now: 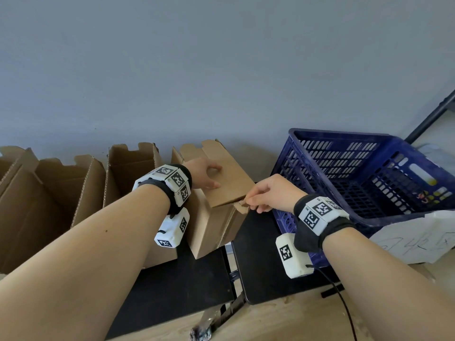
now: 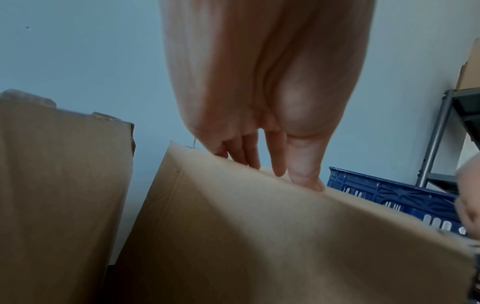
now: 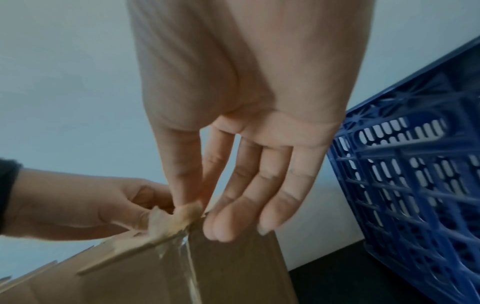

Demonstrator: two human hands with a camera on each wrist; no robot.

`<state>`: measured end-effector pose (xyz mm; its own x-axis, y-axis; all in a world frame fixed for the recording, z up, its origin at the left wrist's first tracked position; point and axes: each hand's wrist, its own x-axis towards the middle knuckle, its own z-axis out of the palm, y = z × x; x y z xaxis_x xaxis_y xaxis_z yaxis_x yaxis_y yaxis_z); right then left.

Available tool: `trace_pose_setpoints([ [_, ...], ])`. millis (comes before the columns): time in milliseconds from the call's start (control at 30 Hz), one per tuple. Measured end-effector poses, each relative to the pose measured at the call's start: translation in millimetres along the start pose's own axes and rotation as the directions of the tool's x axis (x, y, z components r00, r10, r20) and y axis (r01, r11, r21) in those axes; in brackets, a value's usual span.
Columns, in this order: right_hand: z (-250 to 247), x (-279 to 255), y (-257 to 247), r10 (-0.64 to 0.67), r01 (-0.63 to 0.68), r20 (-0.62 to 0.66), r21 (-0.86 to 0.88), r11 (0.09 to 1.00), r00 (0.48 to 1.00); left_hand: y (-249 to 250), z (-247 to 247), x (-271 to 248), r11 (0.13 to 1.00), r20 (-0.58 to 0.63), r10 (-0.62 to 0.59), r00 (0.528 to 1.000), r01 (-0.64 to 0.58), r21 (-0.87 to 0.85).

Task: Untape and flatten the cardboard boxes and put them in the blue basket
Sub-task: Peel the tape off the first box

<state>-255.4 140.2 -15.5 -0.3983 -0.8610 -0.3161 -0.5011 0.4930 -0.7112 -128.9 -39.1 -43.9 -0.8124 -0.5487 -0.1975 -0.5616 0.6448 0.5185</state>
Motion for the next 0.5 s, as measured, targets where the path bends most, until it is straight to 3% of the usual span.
trace_pose_setpoints([
  [100, 6, -3, 0, 0.183, -0.173, -0.023, 0.222, 0.96, 0.983, 2, 2, 0, 1.0, 0.001, 0.011, 1.0, -0.011, 0.008],
  [167, 13, -2, -2, 0.26, -0.219, -0.077, 0.349, 0.911, 0.962, 2, 2, 0, 1.0, 0.0, 0.018, 1.0, -0.018, 0.004],
  [400, 36, 1, 2, 0.316, -0.241, -0.055, 0.531, 0.813, 0.947, -1, -1, -4, 1.0, -0.009, -0.001, 1.0, 0.001, 0.004],
  [500, 37, 2, 6, 0.307, -0.236, -0.073, 0.481, 0.844, 0.949, -1, -1, -5, 1.0, -0.001, 0.004, 1.0, -0.004, 0.002],
])
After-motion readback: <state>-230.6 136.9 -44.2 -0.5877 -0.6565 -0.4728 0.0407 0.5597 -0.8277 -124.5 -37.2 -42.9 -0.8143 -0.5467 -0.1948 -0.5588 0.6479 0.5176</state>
